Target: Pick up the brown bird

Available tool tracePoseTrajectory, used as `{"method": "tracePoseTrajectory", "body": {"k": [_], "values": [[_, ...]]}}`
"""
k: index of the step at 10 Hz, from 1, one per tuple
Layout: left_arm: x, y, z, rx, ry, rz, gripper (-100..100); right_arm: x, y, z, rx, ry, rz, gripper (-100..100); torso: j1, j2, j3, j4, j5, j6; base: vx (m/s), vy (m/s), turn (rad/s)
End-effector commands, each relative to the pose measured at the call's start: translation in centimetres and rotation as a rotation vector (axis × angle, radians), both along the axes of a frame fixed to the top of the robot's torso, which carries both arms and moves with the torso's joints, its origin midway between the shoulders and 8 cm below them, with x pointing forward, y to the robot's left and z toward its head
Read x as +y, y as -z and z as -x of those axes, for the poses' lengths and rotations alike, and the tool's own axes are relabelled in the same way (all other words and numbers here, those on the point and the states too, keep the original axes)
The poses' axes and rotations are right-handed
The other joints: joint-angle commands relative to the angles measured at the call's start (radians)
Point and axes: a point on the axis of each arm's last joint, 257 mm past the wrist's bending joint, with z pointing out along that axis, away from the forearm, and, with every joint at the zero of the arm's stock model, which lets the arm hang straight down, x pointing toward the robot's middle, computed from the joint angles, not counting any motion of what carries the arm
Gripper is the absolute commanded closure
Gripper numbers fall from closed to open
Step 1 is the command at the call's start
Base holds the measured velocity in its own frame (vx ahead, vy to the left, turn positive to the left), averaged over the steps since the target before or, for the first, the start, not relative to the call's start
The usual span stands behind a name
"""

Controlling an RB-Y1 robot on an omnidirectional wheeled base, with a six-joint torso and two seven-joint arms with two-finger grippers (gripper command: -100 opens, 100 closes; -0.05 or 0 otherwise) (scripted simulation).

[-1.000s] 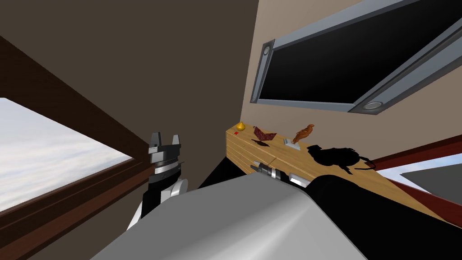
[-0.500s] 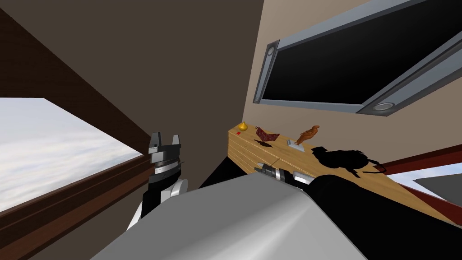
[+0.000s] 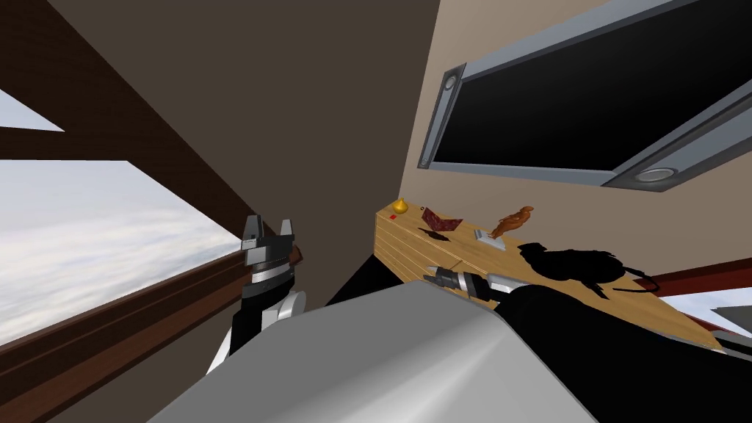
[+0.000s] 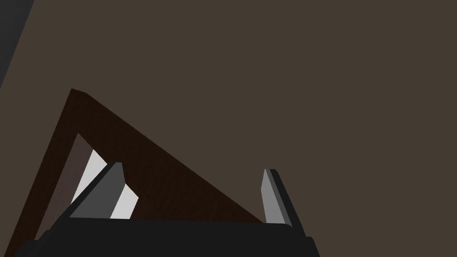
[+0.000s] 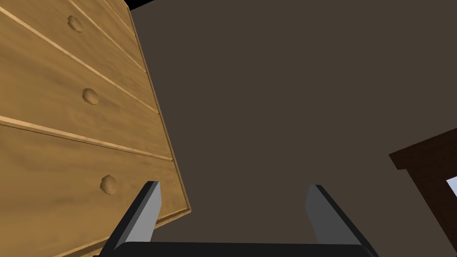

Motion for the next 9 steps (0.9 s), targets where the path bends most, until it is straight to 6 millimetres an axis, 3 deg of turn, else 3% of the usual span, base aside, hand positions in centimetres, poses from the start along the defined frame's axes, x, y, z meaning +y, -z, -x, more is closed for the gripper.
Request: {"method": "tracePoseTrajectory", "body": {"k": [1,2,3,5,6,9], "values": [[0.0,0.0,0.0,0.000,0.000,0.000,0,-2.0,-0.1,0.5,0.026,-0.018,0.046,-100,0.000,0.000,0.000,0.000,0.000,0.000,0.006,0.055,0.055],[0.0,0.0,0.0,0.000,0.000,0.000,0,-2.2,-0.2,0.5,0.029,-0.026,0.055,-100,0.000,0.000,0.000,0.000,0.000,0.001,-0.003,0.027,-0.021],[0.0,0.0,0.0,0.000,0.000,0.000,0,-4.5,0.0,1.2,0.062,-0.023,0.098,-100,-0.002,0.001,0.001,0.000,0.000,0.001,0.001,0.044,0.126],[0.0,0.0,0.0,0.000,0.000,0.000,0,-5.2,-0.4,1.0,0.070,-0.046,0.125,-100,-0.001,0.001,0.000,0.000,0.000,0.001,0.001,0.035,0.030],[0.0,0.0,0.0,0.000,0.000,0.000,0,-7.5,-0.5,1.6,0.102,-0.045,0.171,-100,-0.002,0.001,0.001,0.000,0.000,0.001,0.012,0.038,0.156],[0.0,0.0,0.0,0.000,0.000,0.000,0,-10.8,-1.6,1.5,0.143,-0.077,0.258,-100,-0.001,0.000,0.000,0.000,0.000,0.000,0.013,0.037,0.087]]}}
